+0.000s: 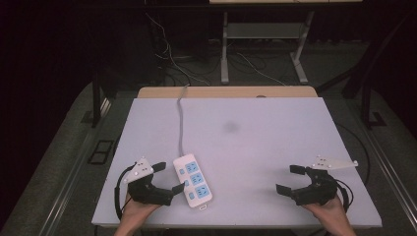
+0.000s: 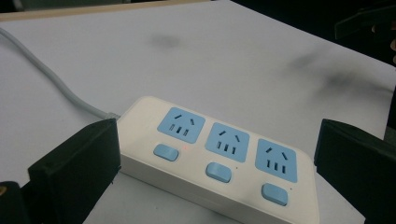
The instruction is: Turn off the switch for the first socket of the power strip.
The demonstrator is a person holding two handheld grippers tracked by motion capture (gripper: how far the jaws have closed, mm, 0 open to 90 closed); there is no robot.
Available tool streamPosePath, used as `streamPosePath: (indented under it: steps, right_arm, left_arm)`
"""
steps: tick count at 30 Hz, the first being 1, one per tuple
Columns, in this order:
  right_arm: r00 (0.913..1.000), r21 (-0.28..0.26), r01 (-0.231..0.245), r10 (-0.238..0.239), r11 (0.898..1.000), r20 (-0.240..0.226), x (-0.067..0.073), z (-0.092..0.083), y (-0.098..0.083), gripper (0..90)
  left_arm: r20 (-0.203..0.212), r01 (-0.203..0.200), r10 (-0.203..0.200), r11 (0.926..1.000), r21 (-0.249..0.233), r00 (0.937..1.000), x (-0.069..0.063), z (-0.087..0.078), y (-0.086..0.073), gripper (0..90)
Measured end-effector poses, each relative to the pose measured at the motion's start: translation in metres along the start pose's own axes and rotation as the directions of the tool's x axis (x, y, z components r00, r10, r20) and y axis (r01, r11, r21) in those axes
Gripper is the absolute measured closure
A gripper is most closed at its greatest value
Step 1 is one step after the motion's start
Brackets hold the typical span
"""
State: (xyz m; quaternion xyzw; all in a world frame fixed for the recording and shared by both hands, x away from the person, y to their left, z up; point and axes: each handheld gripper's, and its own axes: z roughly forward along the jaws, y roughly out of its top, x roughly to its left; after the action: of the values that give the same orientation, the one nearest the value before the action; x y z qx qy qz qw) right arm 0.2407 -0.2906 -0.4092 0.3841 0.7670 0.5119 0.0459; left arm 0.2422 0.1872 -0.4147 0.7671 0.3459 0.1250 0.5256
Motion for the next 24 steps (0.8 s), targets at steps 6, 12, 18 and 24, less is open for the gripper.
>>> streamPosePath:
  steps: [6,12,18,24]
  right_arm:
    - [1.0000,0.015,0.006,-0.005,1.000,-0.008,-0.0006,0.0020,-0.0007,0.4]
    - [1.0000,0.016,0.006,-0.006,1.000,-0.008,-0.0021,0.0021,-0.0009,0.4]
    - [1.0000,0.023,0.001,-0.001,1.000,-0.009,-0.0027,0.0021,-0.0017,0.4]
    - [1.0000,0.025,0.002,-0.001,1.000,-0.009,-0.0025,0.0021,-0.0020,0.4]
  left_arm:
    - [0.012,-0.001,0.001,1.0000,0.005,0.9999,-0.0003,0.0009,-0.0002,0.0]
    - [0.017,0.003,-0.003,1.0000,0.003,0.9999,0.0000,0.0011,-0.0003,0.0]
    - [0.024,0.007,-0.007,1.0000,0.000,0.9997,0.0002,0.0009,-0.0001,0.0]
    - [0.024,0.004,-0.004,1.0000,0.000,0.9997,-0.0009,0.0005,0.0006,0.0]
